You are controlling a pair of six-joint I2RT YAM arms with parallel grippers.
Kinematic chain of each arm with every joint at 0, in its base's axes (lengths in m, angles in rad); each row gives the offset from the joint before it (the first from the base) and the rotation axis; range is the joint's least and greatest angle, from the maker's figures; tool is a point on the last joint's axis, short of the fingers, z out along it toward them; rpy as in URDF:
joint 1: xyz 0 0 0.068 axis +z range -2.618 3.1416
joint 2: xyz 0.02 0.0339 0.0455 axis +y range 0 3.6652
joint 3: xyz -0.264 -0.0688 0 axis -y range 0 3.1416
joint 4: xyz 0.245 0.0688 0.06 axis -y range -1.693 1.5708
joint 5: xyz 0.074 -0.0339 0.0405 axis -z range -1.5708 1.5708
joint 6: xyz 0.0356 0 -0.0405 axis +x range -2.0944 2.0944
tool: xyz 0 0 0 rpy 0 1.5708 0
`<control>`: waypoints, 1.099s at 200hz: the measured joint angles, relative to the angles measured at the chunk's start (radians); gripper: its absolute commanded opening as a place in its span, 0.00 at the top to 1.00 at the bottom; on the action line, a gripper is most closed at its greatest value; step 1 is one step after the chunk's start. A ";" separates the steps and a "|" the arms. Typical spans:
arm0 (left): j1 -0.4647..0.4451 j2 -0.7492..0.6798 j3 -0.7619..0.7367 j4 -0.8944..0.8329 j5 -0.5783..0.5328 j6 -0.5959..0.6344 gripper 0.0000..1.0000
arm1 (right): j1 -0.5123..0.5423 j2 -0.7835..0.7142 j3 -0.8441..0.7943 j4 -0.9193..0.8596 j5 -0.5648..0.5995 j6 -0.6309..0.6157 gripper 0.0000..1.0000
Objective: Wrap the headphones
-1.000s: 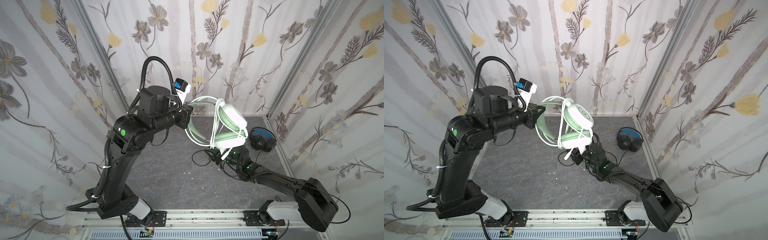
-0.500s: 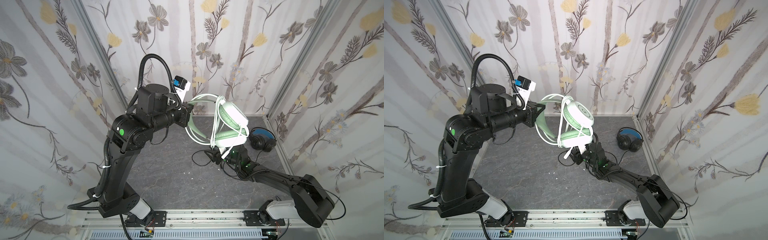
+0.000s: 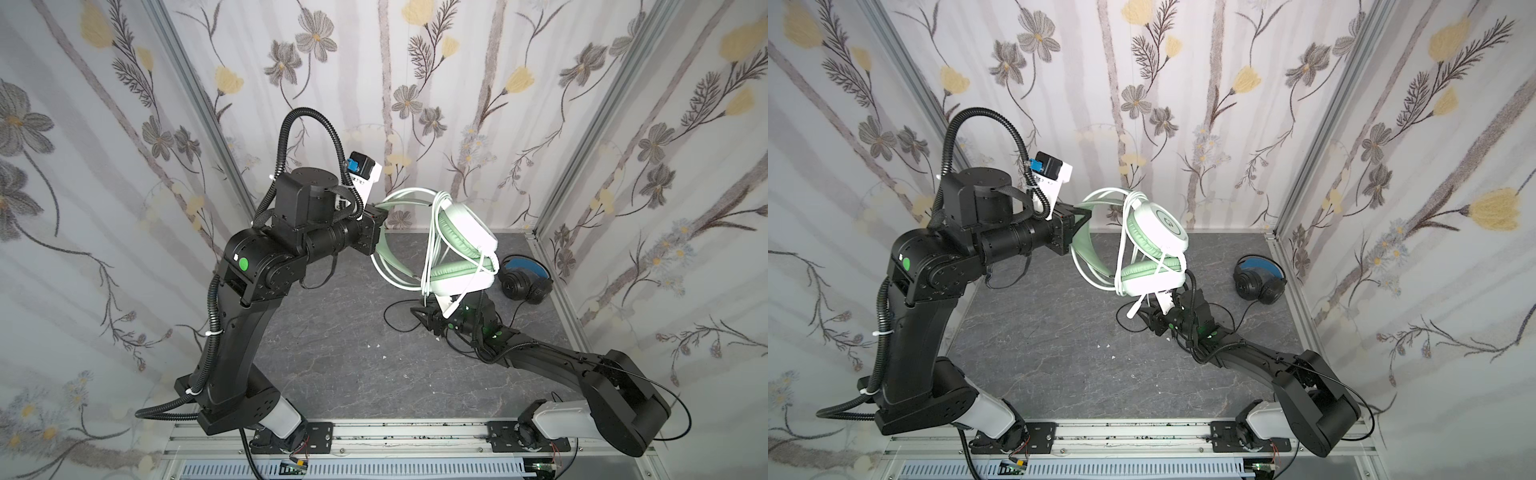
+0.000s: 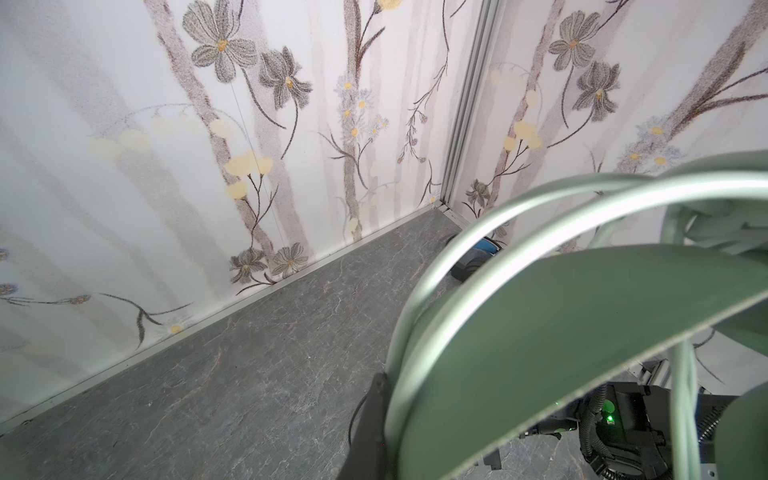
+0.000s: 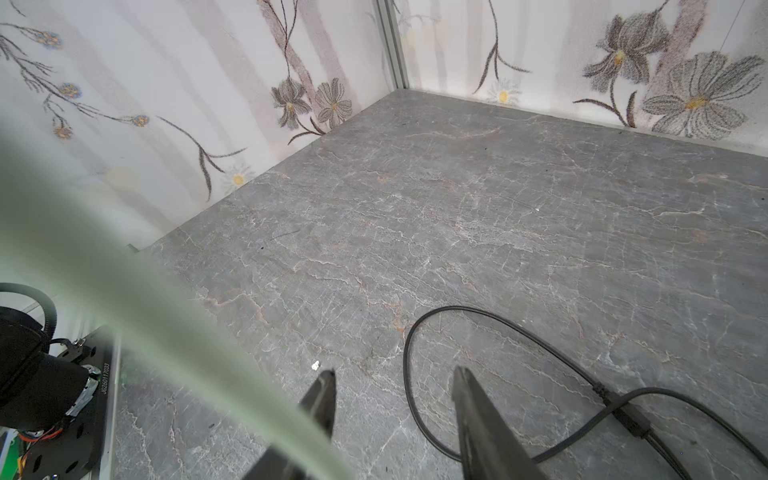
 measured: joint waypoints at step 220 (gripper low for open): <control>0.000 -0.014 -0.007 -0.006 0.014 -0.004 1.00 | -0.002 -0.077 -0.104 0.006 -0.003 0.011 0.69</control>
